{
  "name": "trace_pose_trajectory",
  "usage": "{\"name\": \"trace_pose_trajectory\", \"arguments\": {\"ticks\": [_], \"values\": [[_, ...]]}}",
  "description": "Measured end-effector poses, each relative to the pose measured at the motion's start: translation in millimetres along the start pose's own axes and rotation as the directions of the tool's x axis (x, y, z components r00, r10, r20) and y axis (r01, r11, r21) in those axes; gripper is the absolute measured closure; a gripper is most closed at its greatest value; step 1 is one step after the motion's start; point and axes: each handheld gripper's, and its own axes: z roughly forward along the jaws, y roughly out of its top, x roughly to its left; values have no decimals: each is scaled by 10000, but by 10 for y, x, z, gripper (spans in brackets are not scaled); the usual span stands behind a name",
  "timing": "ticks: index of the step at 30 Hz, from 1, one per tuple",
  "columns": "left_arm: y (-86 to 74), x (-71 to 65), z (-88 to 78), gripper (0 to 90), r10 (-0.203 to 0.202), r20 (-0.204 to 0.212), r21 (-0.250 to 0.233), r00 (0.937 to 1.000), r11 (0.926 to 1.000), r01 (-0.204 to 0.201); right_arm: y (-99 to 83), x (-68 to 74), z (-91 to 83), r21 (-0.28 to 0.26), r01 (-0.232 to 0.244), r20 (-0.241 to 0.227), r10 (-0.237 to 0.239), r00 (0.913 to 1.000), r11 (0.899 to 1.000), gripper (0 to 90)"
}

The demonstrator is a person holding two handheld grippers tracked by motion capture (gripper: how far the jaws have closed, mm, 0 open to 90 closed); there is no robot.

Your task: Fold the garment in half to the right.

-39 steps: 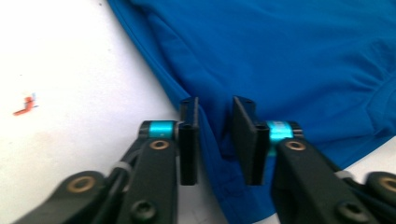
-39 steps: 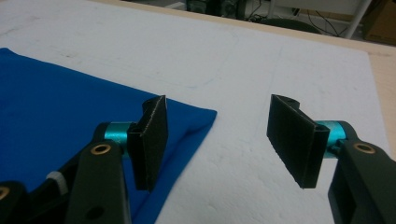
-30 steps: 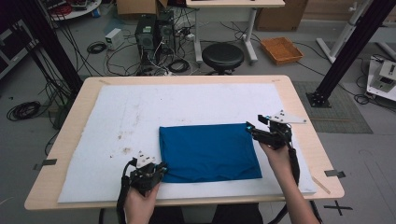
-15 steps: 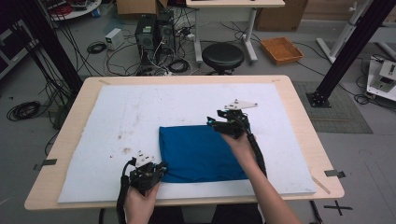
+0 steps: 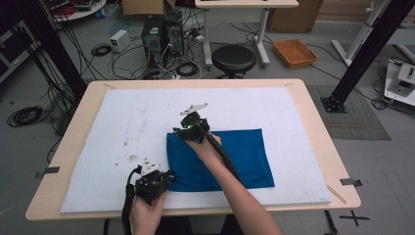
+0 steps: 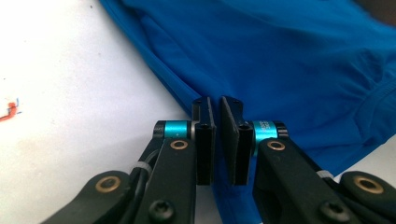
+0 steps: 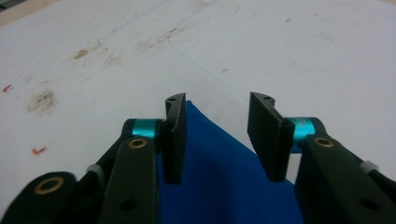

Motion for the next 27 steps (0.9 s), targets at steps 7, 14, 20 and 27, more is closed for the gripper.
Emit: {"name": "trace_pose_trajectory", "arguments": {"ticks": [7,14,20,27], "values": [[-1,0,0,836,-19,23,-3,10000,10000,19,105,160,350,740,499,116,-509,9986,9960,662],[-3,-11,5,836,-10,-10,-54,10000,10000,10,87,162,536,1390,609,228,-647,9976,9884,718],[3,-19,0,836,70,-23,-54,10000,10000,-70,102,166,502,1258,762,238,-798,9965,9891,869],[73,-96,-79,844,311,271,-465,9991,9985,-298,175,113,282,574,497,-85,-493,9987,9971,873]]}}
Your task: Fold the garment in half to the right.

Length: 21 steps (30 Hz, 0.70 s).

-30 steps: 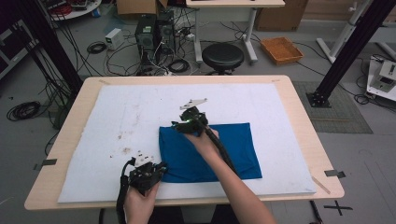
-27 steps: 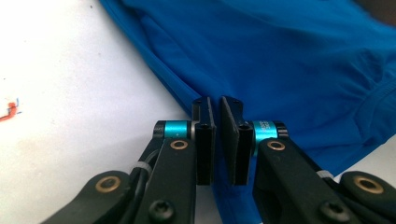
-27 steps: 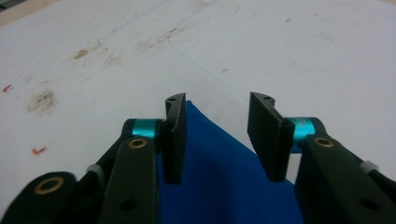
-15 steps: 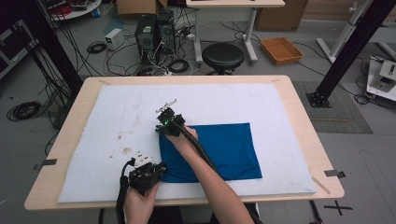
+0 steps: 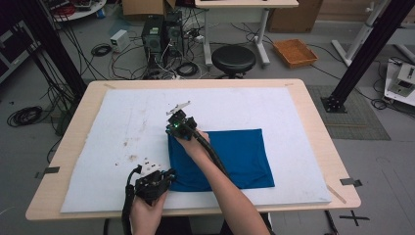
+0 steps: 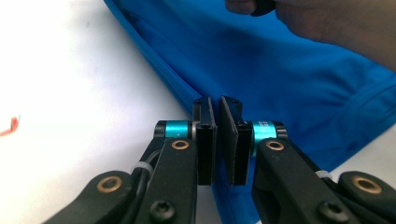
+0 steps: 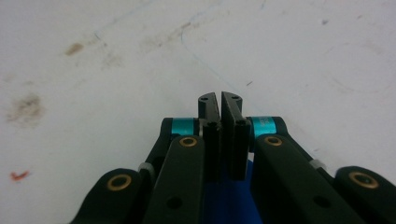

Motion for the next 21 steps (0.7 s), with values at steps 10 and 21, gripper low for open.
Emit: {"name": "trace_pose_trajectory", "arguments": {"ticks": [10,21], "values": [[260,-393,12,846,204,1336,-606,9908,9981,-124,-25,-349,-697,-855,-323,-512,280,9983,9958,873],[506,-1013,448,850,608,2691,-628,9612,9970,-454,-377,-866,-1401,-1193,-864,82,880,9961,9891,875]]}}
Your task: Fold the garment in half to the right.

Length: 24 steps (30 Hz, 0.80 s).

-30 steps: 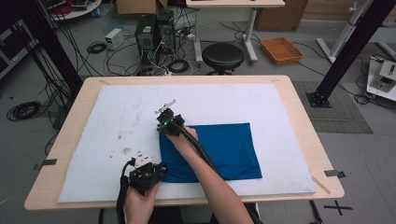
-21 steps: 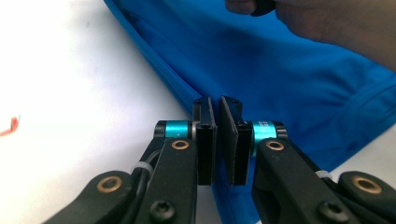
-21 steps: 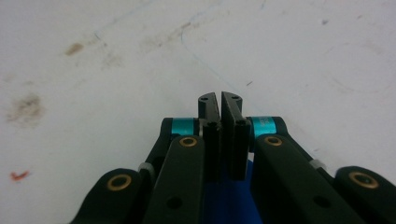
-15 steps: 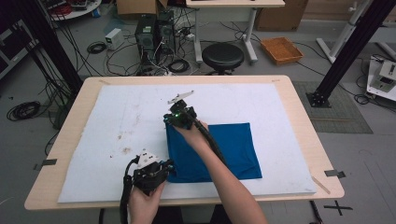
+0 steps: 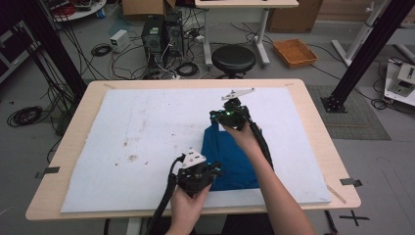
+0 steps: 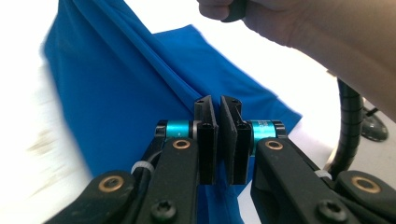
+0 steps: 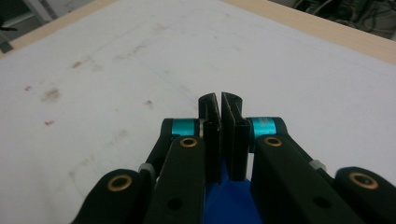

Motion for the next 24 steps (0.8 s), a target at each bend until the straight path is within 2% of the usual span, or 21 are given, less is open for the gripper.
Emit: {"name": "trace_pose_trajectory", "arguments": {"ticks": [7,13,19,20,21,23,24], "values": [[61,-259,502,849,90,529,243,9986,9997,-103,-225,-412,-315,76,-348,428,345,9985,9994,875],[91,-415,870,849,40,725,540,9974,9985,-79,-411,-750,-497,319,-590,907,559,9943,9977,875],[81,-515,1107,848,86,952,760,9954,9970,-159,-601,-931,-547,794,-666,1451,546,9879,9946,875],[80,-515,1133,842,68,1160,692,9932,9975,-149,-628,-950,-550,792,-719,1589,586,9856,9943,874],[81,-517,1158,794,11,1338,615,9910,9981,-94,-651,-963,-555,785,-835,1685,693,9833,9934,871],[86,-517,1167,626,52,1671,494,9859,9987,-136,-685,-992,-571,763,-904,1960,740,9778,9930,813],[87,-523,1154,571,104,1763,335,9843,9993,-166,-700,-1002,-590,684,-987,2077,826,9747,9928,788]]}}
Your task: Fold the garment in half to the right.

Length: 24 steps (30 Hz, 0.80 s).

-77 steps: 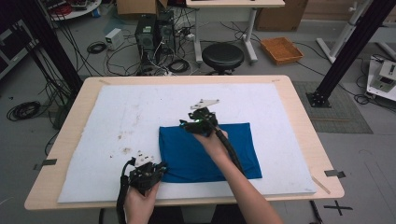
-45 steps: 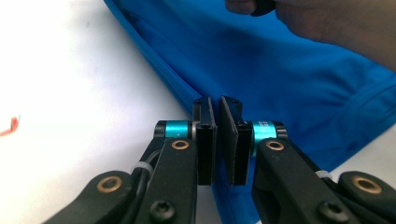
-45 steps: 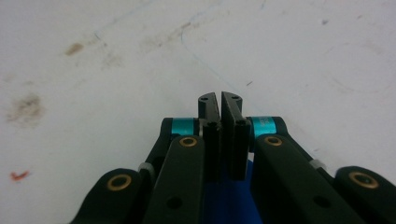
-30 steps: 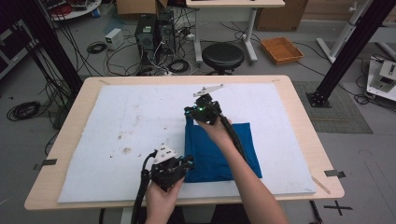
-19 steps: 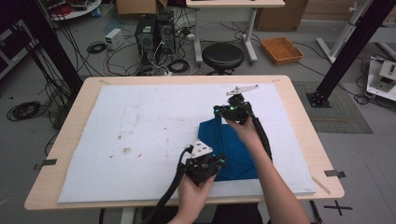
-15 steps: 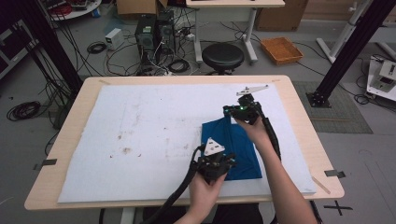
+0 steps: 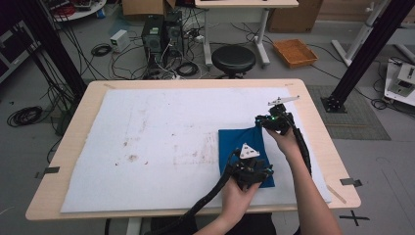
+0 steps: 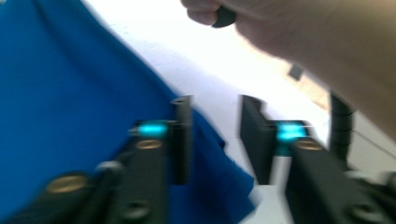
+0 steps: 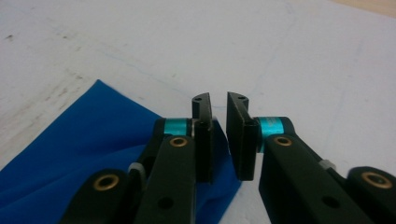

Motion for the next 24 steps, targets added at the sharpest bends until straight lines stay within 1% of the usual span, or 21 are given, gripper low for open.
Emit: {"name": "trace_pose_trajectory", "arguments": {"ticks": [1,2,3,4,6,7,8,9,10,12,14,15,17,18,19,20,21,22,24], "values": [[5,-4,-21,527,117,-15,-87,9999,9999,-117,-15,-15,-21,-122,-145,114,146,9998,9998,743],[12,0,-50,483,151,5,-129,9999,9998,-151,-27,-31,-47,-251,-324,188,329,9993,9992,695],[23,9,-89,456,196,51,-172,9998,9997,-195,-36,-45,-75,-243,-498,213,503,9985,9985,692],[35,13,-134,443,256,23,-281,9997,9993,-255,-45,-49,-107,-239,-529,310,537,9981,9983,685],[60,31,-242,430,543,-221,-422,9983,9976,-552,-65,-33,-182,-256,-635,584,649,9962,9977,639],[82,54,-332,430,685,-340,-540,9971,9961,-703,-81,-21,-216,-340,-657,587,676,9960,9973,639],[100,79,-409,430,768,-438,-642,9961,9948,-795,-123,6,-275,-567,-666,666,703,9953,9962,639],[114,108,-487,430,819,-566,-778,9950,9932,-861,-162,26,-315,-683,-742,665,788,9947,9949,640],[127,146,-568,430,912,-663,-847,9936,9917,-967,-206,42,-338,-769,-819,557,863,9947,9937,640],[140,231,-720,430,962,-950,-987,9908,9895,-1056,-281,58,-338,-761,-978,534,1020,9934,9923,650],[144,337,-857,430,992,-1300,-937,9865,9893,-1118,-324,44,-286,-694,-1282,450,1315,9903,9893,649],[141,399,-919,430,960,-1476,-898,9844,9899,-1100,-334,31,-250,-640,-1434,418,1463,9884,9876,649],[127,526,-1032,429,711,-1762,-982,9818,9911,-894,-347,20,-173,-430,-1763,305,1777,9836,9834,652],[119,588,-1079,430,591,-1863,-1028,9807,9915,-793,-353,20,-137,-339,-1821,256,1830,9828,9827,680],[112,643,-1120,429,516,-2004,-997,9784,9924,-728,-357,27,-106,-169,-1822,168,1824,9831,9831,741],[104,692,-1158,430,454,-2117,-937,9763,9934,-665,-365,41,-83,-60,-1698,197,1699,9853,9855,804],[95,732,-1195,430,421,-2194,-911,9747,9938,-635,-378,48,-72,-66,-1531,305,1532,9877,9882,881],[84,765,-1232,429,394,-2267,-914,9732,9939,-616,-392,50,-68,-74,-1535,350,1537,9875,9881,900],[61,812,-1297,429,370,-2375,-879,9707,9944,-594,-426,27,-75,-104,-1633,429,1636,9856,9865,900]]}}
